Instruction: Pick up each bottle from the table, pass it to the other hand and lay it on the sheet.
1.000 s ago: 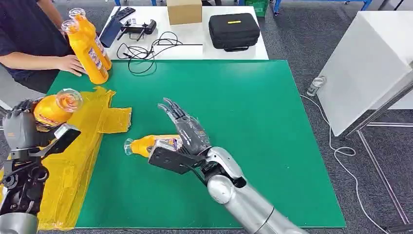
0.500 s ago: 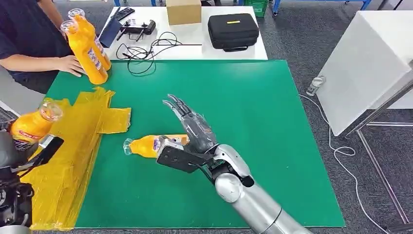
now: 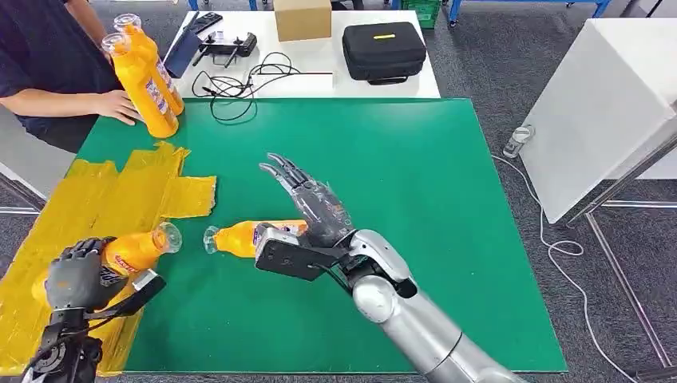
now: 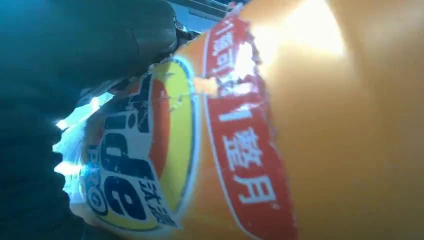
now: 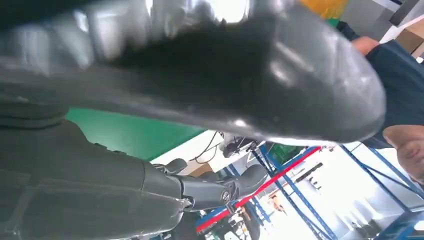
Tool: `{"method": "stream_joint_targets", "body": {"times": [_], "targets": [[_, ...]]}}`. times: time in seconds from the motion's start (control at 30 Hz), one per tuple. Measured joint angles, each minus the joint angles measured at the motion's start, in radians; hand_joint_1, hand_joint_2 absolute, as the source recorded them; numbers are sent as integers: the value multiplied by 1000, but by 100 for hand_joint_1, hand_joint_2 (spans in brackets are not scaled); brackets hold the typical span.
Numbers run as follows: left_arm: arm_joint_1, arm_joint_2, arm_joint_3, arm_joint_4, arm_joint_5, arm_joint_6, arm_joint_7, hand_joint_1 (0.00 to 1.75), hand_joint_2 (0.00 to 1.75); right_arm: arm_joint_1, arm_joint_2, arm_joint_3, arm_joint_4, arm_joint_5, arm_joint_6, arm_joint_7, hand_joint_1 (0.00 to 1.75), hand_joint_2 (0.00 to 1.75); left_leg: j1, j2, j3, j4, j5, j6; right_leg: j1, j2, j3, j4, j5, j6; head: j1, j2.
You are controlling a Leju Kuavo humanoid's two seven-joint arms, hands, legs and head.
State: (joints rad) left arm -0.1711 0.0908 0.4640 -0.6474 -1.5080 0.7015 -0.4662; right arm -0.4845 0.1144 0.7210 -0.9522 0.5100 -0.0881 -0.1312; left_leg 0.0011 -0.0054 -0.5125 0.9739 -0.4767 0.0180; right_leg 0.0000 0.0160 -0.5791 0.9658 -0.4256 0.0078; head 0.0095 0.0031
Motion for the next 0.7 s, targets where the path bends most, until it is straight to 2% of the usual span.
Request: {"method": "stream_joint_targets", "body": {"times": [0.43,0.47,0.5,0.53,0.7], "targets": [[11,-17,-62,10,0,0,4,175,175,-3,0,2,21,0,-1,-11,0,0,0,0,0,0,0,0,1,0,0,0,0,0,0,0],[11,-17,-62,10,0,0,4,45,175,-3,0,2,22,0,-1,-11,0,0,0,0,0,0,0,0,1,0,0,0,0,0,0,0],[11,-17,-63,10,0,0,4,0,175,-3,0,2,23,0,-1,-12,0,0,0,0,0,0,0,0,1,0,0,0,0,0,0,0],[11,-17,-65,11,0,0,4,0,0,-3,0,3,24,0,-1,-12,0,0,0,0,0,0,0,0,1,0,0,0,0,0,0,0],[5,-12,-57,52,-28,0,-8,0,0,-7,0,6,34,-10,-1,-21,0,0,0,0,0,0,0,0,1,0,0,0,0,0,0,0]]}}
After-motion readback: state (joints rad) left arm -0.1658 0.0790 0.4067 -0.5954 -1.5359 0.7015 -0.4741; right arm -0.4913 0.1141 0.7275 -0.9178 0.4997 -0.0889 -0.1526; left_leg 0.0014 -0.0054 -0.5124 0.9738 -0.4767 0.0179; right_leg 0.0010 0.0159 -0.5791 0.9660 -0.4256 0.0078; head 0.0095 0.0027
